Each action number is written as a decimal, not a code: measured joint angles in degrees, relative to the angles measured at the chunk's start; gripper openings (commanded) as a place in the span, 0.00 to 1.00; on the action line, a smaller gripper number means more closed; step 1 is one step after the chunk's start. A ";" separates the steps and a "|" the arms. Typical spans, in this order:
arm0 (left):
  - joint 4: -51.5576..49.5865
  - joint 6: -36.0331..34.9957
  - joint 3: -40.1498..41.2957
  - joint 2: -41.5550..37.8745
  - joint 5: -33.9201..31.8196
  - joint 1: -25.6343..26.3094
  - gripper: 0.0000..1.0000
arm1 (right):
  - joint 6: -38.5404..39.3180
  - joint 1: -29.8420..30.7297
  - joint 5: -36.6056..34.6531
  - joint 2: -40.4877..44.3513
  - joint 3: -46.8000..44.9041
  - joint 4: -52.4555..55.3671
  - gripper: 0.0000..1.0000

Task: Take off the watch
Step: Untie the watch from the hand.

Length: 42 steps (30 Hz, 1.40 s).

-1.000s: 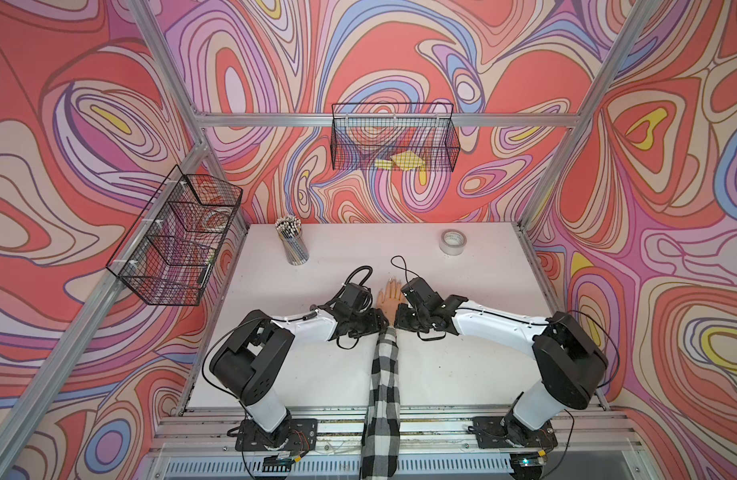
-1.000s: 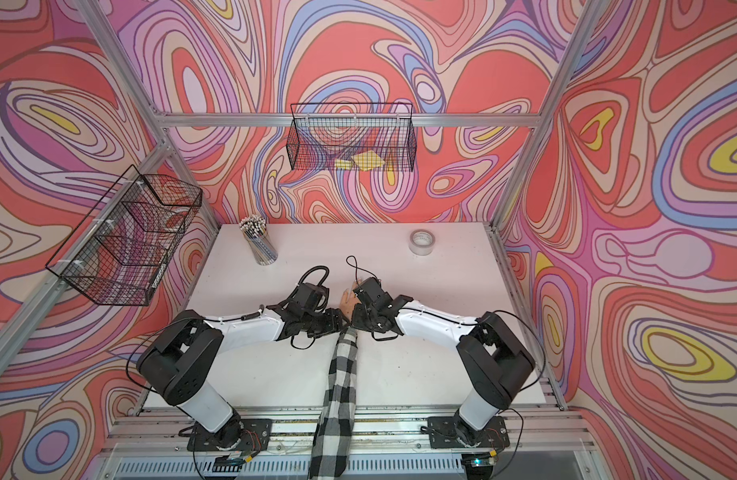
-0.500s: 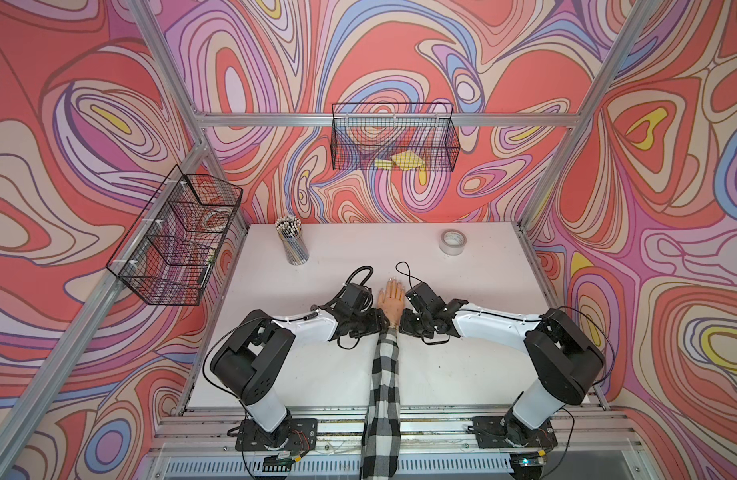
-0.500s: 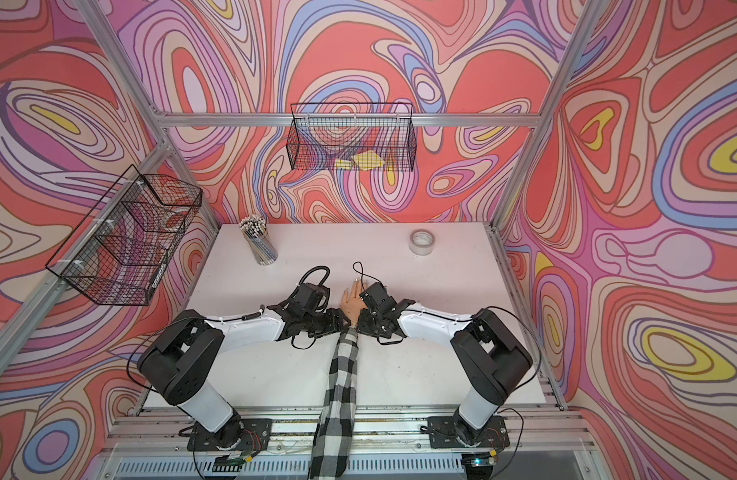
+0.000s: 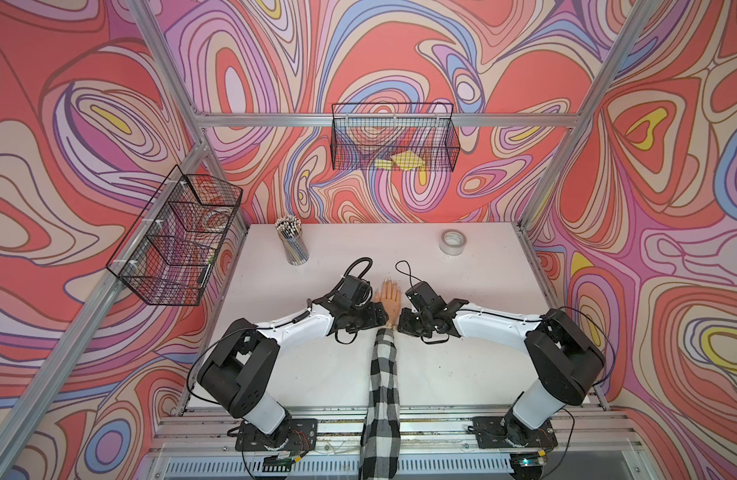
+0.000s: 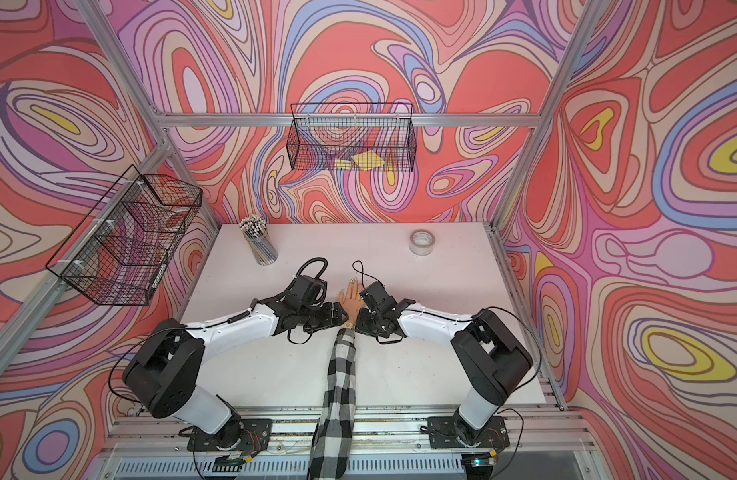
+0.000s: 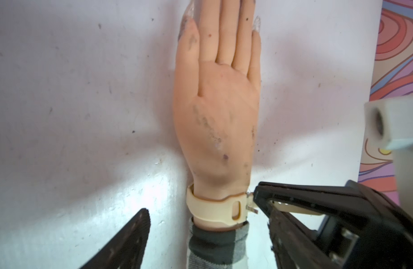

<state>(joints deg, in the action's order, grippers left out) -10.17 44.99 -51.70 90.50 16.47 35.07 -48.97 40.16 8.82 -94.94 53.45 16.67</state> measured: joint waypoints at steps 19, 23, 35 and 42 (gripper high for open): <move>-4.24 -0.17 -5.25 6.64 -2.71 3.17 0.82 | -0.63 0.04 0.04 0.33 0.00 -0.83 0.00; -6.49 -0.83 -5.81 6.80 -4.52 3.26 0.82 | -0.66 0.04 0.02 0.55 -0.07 -0.87 0.00; -8.72 -2.40 -5.97 6.25 -7.65 3.23 0.82 | -0.63 0.04 0.02 0.87 -0.17 -1.14 0.00; -8.04 -2.34 -5.14 5.84 -7.72 3.23 0.82 | -0.61 0.04 0.07 0.87 -0.17 -1.40 0.00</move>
<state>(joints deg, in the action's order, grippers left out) -18.22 42.65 -56.84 96.33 8.75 38.30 -49.58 40.21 8.88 -94.06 53.28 15.27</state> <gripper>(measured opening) 0.818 0.049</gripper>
